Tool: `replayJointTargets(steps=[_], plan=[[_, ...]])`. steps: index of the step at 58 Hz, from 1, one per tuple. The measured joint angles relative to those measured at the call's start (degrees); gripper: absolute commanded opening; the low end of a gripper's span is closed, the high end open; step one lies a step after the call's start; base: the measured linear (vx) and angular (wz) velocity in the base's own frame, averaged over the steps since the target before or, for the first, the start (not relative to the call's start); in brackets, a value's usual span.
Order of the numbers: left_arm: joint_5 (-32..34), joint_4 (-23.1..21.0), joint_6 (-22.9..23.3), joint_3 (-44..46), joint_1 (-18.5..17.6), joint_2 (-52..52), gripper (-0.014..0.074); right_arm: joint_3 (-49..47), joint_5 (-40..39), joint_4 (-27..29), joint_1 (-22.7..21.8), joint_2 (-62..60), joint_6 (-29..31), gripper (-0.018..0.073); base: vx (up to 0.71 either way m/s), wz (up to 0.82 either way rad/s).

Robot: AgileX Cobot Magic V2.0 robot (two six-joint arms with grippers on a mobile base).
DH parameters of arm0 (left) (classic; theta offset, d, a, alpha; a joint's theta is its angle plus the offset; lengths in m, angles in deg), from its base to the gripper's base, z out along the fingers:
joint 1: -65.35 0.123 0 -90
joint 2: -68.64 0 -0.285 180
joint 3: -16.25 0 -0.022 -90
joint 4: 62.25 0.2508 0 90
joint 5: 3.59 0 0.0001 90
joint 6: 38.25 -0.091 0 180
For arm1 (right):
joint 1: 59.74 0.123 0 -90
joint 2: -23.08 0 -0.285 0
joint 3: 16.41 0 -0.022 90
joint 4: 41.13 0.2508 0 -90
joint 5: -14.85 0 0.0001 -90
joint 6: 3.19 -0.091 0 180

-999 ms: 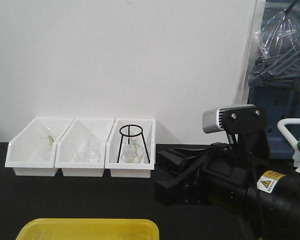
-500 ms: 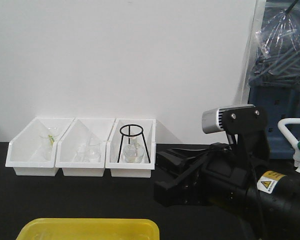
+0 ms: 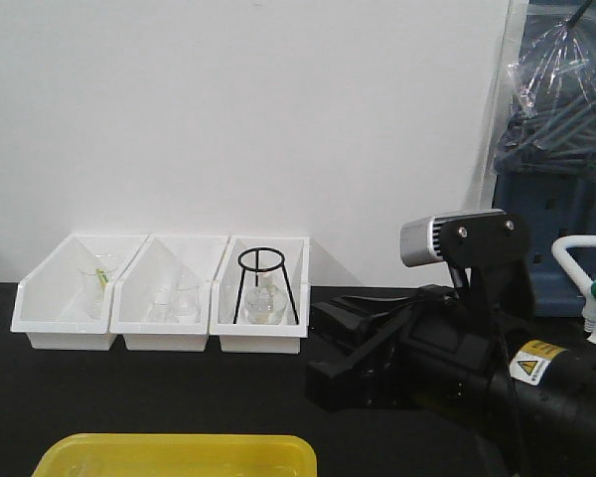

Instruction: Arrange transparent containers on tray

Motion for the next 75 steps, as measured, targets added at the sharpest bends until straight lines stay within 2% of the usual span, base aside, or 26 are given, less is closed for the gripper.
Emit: replayJointTargets(steps=[27,35,40,44,50,62,69,75], plan=[[0.0,-0.17,0.0,0.0,0.0,0.0,-0.0008,0.45,-0.61,-0.29,-0.1,-0.12,0.0,0.0137,0.0,0.0],[0.0,-0.17,0.0,0.0,0.0,0.0,-0.0008,5.22,-1.59,-5.12,-0.78,-4.11,-1.21,0.0049,0.0,0.0],[0.0,-0.17,0.0,0.0,0.0,0.0,-0.0008,10.59,-1.91,-9.63,-2.42,-10.14,-5.18,-0.0015,0.0,0.0],[0.0,-0.17,0.0,0.0,0.0,0.0,-0.0008,15.15,-1.91,-13.74,-5.31,-16.16,-9.46,-0.0014,0.0,0.0],[0.0,-0.17,0.0,0.0,0.0,0.0,-0.0008,22.25,0.16,-21.03,-12.44,-26.16,-14.31,-0.0014,0.0,0.0],[0.0,-0.17,0.0,0.0,0.0,0.0,-0.0008,38.64,4.64,-33.22,-29.46,-47.33,-16.59,-0.0013,0.0,0.0],[0.0,-0.17,0.0,0.0,0.0,0.0,-0.0008,47.19,5.14,-34.98,-35.66,-58.7,-16.7,-0.0013,0.0,0.0],[-0.06,-0.17,0.0,0.0,0.0,0.0,-0.0008,53.67,5.34,-35.16,-38.01,-67.29,-16.97,-0.0013,0.0,0.0]])
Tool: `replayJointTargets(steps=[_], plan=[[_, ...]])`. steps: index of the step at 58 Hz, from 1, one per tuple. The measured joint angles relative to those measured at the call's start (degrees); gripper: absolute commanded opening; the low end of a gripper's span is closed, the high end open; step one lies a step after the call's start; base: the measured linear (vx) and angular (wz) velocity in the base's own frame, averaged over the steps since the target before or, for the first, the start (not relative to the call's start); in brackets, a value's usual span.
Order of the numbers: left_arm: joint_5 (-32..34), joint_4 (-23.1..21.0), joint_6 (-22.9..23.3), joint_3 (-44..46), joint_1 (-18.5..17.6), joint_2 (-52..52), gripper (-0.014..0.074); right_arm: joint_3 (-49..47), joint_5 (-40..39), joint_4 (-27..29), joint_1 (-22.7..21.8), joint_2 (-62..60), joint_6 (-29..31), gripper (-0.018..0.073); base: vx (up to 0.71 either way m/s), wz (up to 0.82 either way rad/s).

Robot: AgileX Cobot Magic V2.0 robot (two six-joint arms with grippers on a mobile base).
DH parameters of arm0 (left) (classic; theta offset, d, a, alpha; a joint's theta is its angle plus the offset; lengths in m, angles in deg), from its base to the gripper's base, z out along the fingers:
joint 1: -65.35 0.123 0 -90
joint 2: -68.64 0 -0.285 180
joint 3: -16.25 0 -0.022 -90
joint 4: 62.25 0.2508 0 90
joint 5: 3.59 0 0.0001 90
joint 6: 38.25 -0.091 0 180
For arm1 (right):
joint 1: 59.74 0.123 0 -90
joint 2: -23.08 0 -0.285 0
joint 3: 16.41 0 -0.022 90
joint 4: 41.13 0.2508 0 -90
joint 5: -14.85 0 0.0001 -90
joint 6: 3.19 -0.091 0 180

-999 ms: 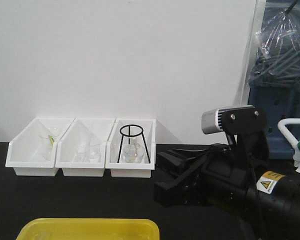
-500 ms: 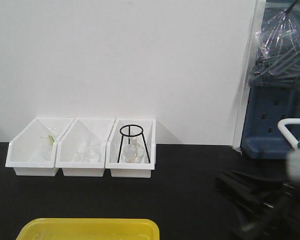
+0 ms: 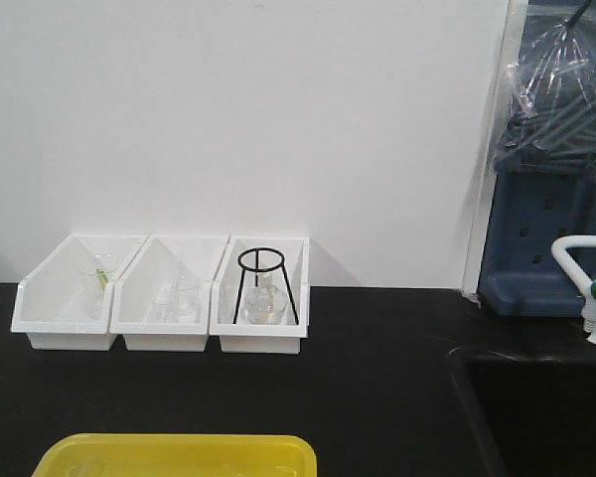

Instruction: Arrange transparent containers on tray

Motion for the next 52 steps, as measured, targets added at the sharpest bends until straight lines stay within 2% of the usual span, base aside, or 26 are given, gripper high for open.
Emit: replayJointTargets(steps=[52], plan=[[-0.02,0.0,0.0,-0.11,0.0,0.0,-0.0008,1.96,2.7,-0.4,0.21,-2.02,-1.45,-0.0013,0.0,0.0]])
